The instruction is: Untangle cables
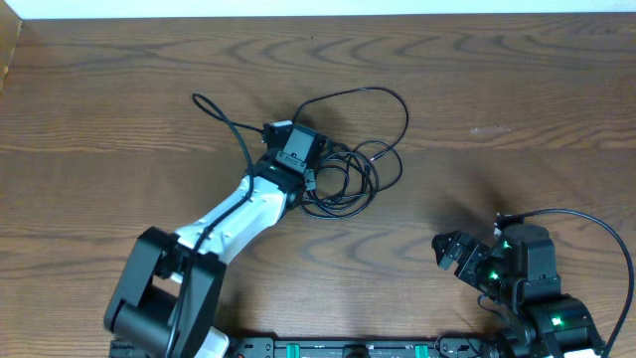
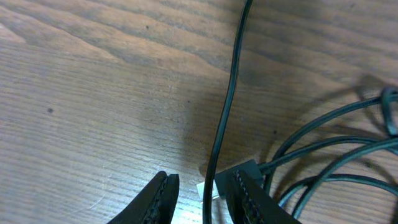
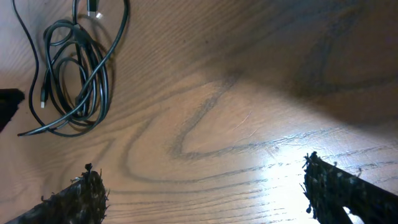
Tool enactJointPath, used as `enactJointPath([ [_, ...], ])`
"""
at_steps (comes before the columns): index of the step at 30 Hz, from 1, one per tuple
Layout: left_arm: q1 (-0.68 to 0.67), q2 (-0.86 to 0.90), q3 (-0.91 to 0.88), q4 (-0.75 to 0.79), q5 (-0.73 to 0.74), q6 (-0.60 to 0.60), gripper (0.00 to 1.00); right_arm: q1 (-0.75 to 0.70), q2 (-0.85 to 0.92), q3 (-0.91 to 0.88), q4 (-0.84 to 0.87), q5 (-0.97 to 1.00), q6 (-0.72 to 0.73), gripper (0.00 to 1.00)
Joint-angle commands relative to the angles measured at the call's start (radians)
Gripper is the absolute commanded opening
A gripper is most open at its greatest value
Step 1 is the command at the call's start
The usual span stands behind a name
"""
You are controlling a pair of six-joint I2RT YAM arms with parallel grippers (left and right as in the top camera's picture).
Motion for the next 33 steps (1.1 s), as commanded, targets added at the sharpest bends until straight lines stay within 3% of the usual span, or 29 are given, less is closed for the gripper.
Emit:
enactJointPath([
  [1, 0.005, 0.027, -0.006, 0.014, -0.009, -0.012, 0.33, -0.004, -0.005, -0.005, 0.0, 0.005, 0.011, 0.99],
  [25, 0.005, 0.09, -0.006, 0.06, -0.006, -0.016, 0.32, -0.004, -0.005, -0.005, 0.0, 0.02, 0.011, 0.99],
  [29, 0.005, 0.09, -0.006, 0.061, -0.006, -0.016, 0.24, -0.004, -0.005, -0.005, 0.0, 0.02, 0.011, 0.99],
  [33, 0.005, 0.09, -0.006, 0.06, -0.006, -0.016, 0.23, -0.004, -0.005, -0.005, 0.0, 0.02, 0.011, 0.99],
])
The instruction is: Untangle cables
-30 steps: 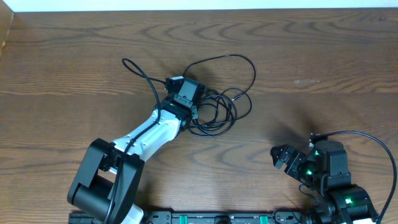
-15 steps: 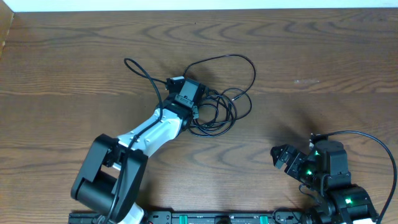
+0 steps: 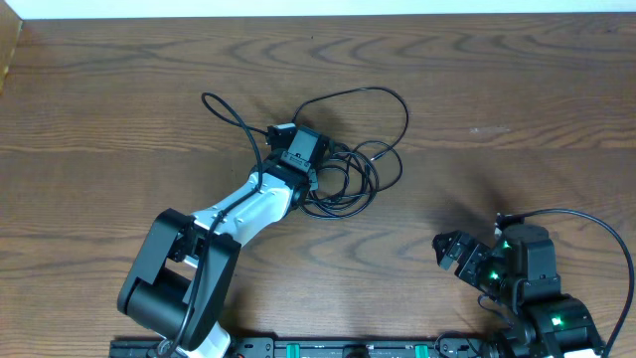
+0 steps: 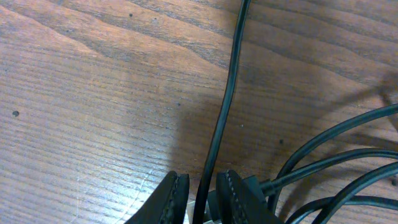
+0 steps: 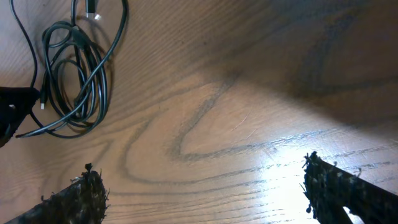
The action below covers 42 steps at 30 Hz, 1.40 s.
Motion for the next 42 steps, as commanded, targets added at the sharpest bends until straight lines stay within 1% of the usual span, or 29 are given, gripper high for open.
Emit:
enactJointPath([
  [1, 0.005, 0.012, -0.006, -0.002, -0.006, -0.005, 0.23, -0.004, -0.005, -0.005, 0.0, 0.013, 0.011, 0.99],
  [4, 0.005, 0.012, -0.006, -0.003, -0.006, -0.005, 0.22, -0.004, -0.005, -0.005, 0.0, 0.013, 0.011, 0.99],
  [8, 0.005, 0.012, -0.006, -0.003, -0.003, -0.009, 0.08, -0.004, -0.005, -0.005, -0.001, 0.013, 0.011, 0.99],
  [13, 0.005, 0.005, -0.006, -0.004, -0.003, -0.008, 0.08, -0.004, -0.005, -0.005, -0.001, 0.013, 0.011, 0.99],
  [16, 0.01, -0.041, -0.004, -0.028, -0.003, -0.008, 0.08, -0.004, -0.005, -0.005, 0.0, 0.013, 0.011, 0.99],
  [18, 0.012, -0.098, -0.003, -0.059, -0.003, -0.008, 0.07, -0.004, -0.005, -0.005, 0.0, 0.013, 0.011, 0.99],
  [24, 0.012, -0.355, -0.003, -0.159, -0.003, -0.008, 0.08, -0.004, -0.005, -0.005, 0.0, 0.013, 0.011, 0.99],
  [29, 0.012, -0.558, -0.004, -0.196, -0.003, -0.008, 0.08, -0.004, -0.005, -0.005, 0.006, 0.012, 0.011, 0.99],
  [31, 0.012, -0.603, -0.004, -0.208, -0.003, -0.008, 0.08, -0.004, -0.005, -0.005, 0.011, 0.011, 0.011, 0.99],
  [36, 0.011, -0.661, -0.004, -0.236, -0.001, -0.008, 0.08, -0.004, -0.005, -0.005, 0.054, -0.041, 0.011, 0.99],
  [38, 0.011, -0.664, -0.004, -0.236, 0.022, -0.008, 0.07, -0.004, -0.005, -0.006, 0.085, -0.06, 0.011, 0.99],
  [42, 0.011, -0.66, -0.004, -0.236, 0.072, -0.008, 0.08, -0.003, -0.005, -0.026, 0.195, -0.105, 0.01, 0.99],
])
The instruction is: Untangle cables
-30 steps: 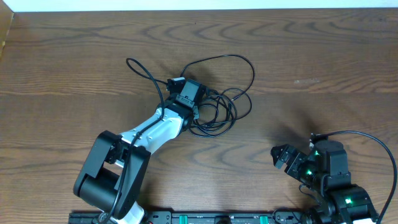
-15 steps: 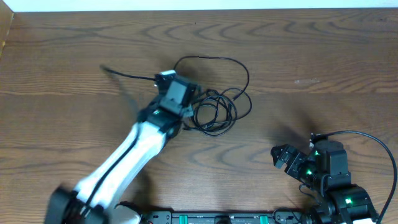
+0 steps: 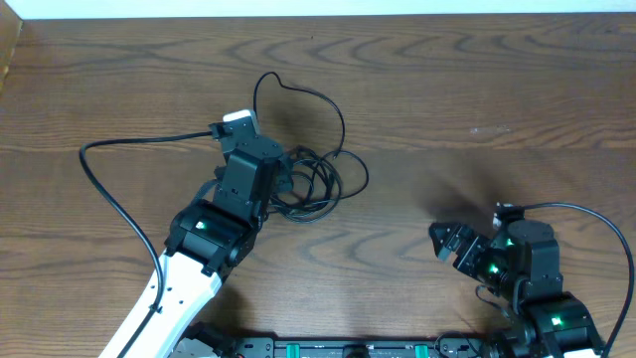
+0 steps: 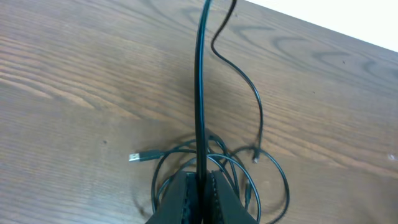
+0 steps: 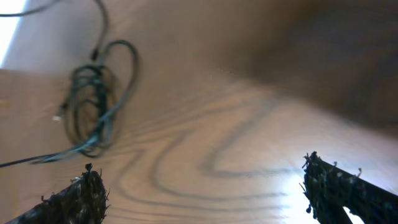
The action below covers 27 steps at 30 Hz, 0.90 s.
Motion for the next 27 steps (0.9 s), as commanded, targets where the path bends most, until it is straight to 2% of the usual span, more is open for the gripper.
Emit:
enactJointPath([
  [1, 0.005, -0.002, -0.002, -0.003, 0.064, -0.005, 0.08, -0.003, -0.003, -0.039, 0.102, -0.074, 0.004, 0.99],
  [6, 0.005, 0.0, -0.002, -0.002, 0.167, -0.005, 0.08, 0.037, 0.042, -0.123, 0.393, -0.16, -0.016, 0.99],
  [10, 0.005, 0.0, -0.002, -0.002, 0.266, -0.005, 0.08, 0.118, 0.158, -0.152, 0.594, -0.173, 0.05, 0.99],
  [14, 0.005, 0.0, -0.002, -0.002, 0.328, -0.005, 0.07, 0.229, 0.335, -0.152, 0.785, -0.148, 0.069, 0.99],
  [17, 0.005, 0.0, -0.002, -0.003, 0.331, -0.005, 0.08, 0.299, 0.499, -0.151, 0.858, -0.054, 0.202, 0.98],
  [20, 0.005, 0.0, -0.002, -0.003, 0.331, -0.005, 0.08, 0.316, 0.652, -0.151, 0.933, -0.045, 0.291, 0.95],
  [27, 0.005, 0.0, -0.002, -0.003, 0.351, -0.005, 0.08, 0.317, 0.901, -0.15, 1.251, -0.123, 0.353, 0.91],
])
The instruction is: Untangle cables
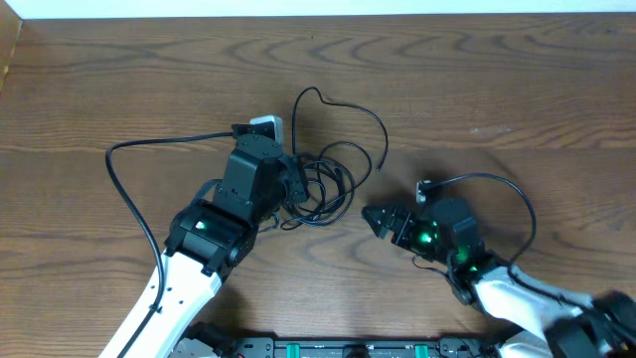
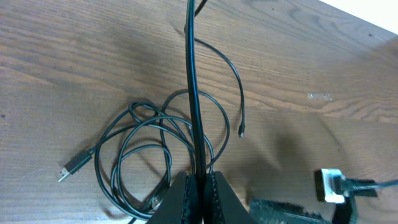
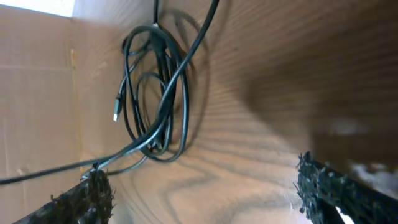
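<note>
A tangle of thin black cables (image 1: 320, 194) lies mid-table, with one loose loop (image 1: 348, 104) arching off behind it. My left gripper (image 1: 278, 159) hovers over the tangle's left side. In the left wrist view that gripper (image 2: 199, 193) is shut on one black strand (image 2: 190, 74), which runs straight up the picture; the coils (image 2: 149, 155) and a USB plug (image 2: 71, 167) lie below. My right gripper (image 1: 383, 221) stands open just right of the tangle. Its wrist view shows wide-apart fingers (image 3: 93, 196) with the coils (image 3: 155, 93) ahead of them.
The brown wooden table (image 1: 517, 89) fills every view. The left arm's own camera lead (image 1: 119, 164) loops out to the left. The right arm's lead (image 1: 497, 184) arches over that arm. A cardboard edge (image 1: 8, 50) shows at the far left.
My right arm has moved from the lower right corner up to the tangle's right side, still open. My left gripper and the tangle have shifted a little to the right.
First my left gripper stood open around one strand at the tangle. Then its fingers were nearly closed on it. Later it was shut on the strand, higher and further left, the tangle having moved with it. Now my right gripper is beside the coils.
</note>
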Tool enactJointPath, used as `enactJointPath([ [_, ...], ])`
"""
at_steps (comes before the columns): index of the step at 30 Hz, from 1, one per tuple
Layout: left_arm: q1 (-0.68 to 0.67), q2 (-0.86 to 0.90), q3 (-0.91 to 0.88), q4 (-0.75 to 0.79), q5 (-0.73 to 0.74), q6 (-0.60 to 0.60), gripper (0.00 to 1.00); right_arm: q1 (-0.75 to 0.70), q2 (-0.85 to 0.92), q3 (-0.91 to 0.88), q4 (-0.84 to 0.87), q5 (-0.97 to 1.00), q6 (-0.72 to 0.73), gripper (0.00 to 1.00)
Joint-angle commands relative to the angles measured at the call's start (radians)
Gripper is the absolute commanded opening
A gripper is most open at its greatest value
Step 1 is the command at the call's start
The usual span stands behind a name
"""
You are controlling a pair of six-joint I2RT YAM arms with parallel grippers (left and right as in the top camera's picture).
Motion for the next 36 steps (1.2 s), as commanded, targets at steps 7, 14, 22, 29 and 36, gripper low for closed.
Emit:
enactJointPath([
  [7, 0.004, -0.001, -0.002, -0.003, 0.041, -0.005, 0.08, 0.063, 0.233, 0.068, 0.183, -0.009, 0.114, 0.88],
  [14, 0.004, -0.001, -0.002, -0.008, 0.065, -0.005, 0.08, 0.117, 0.409, 0.225, 0.182, 0.046, 0.111, 0.77],
  [22, 0.004, -0.001, -0.002, -0.06, 0.065, -0.003, 0.08, 0.115, 0.547, 0.309, 0.173, 0.075, 0.095, 0.29],
  [29, 0.005, -0.001, -0.002, -0.148, 0.018, 0.069, 0.08, 0.045, 0.502, 0.309, 0.054, 0.086, -0.011, 0.01],
  [36, 0.005, -0.001, -0.002, -0.265, -0.258, 0.066, 0.08, -0.122, 0.206, 0.311, -0.306, 0.088, -0.262, 0.01],
])
